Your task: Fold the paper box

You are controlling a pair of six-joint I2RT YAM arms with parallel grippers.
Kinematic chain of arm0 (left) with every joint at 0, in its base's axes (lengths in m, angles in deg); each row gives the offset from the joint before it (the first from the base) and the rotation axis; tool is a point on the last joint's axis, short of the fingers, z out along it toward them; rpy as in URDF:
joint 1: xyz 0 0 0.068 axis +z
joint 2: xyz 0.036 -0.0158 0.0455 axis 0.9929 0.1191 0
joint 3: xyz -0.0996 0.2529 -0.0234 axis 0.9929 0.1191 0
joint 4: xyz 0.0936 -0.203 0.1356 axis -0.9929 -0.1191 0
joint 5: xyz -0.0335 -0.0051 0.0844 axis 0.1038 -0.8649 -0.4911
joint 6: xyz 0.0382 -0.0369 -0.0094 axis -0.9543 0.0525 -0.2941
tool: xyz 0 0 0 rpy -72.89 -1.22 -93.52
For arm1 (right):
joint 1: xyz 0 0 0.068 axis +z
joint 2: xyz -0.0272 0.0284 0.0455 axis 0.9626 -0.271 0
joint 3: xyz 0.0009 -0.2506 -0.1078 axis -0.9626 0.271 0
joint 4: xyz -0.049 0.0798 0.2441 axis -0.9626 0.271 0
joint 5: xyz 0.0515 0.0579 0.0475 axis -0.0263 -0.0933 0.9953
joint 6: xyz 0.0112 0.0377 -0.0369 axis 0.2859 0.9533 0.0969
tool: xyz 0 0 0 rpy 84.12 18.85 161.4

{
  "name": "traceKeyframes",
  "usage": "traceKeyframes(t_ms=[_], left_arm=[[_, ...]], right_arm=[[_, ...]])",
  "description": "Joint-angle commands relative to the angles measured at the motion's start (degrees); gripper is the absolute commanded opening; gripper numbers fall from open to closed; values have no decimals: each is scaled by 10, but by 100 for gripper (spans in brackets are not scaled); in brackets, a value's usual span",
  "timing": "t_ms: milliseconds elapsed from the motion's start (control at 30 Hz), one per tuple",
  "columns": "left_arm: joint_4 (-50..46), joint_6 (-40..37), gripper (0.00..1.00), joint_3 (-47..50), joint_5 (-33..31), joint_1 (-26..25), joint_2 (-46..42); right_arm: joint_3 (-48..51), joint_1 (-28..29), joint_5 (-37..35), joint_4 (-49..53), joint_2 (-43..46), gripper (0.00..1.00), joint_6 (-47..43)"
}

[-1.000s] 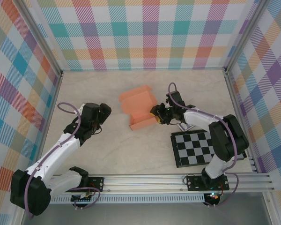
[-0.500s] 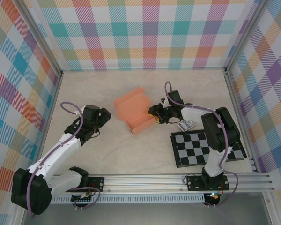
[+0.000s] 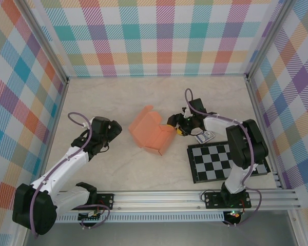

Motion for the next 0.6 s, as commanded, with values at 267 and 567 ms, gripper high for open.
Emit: traceKeyframes(t_ms=[267,567], left_arm=[[93,-151,98,8,149,-39,-10],[103,-191,96,-7,159,-71,2]], right_arm=[[-55,-13,-64,190,59,62,-189],[-107,-19,-78,261,64,59,-270]])
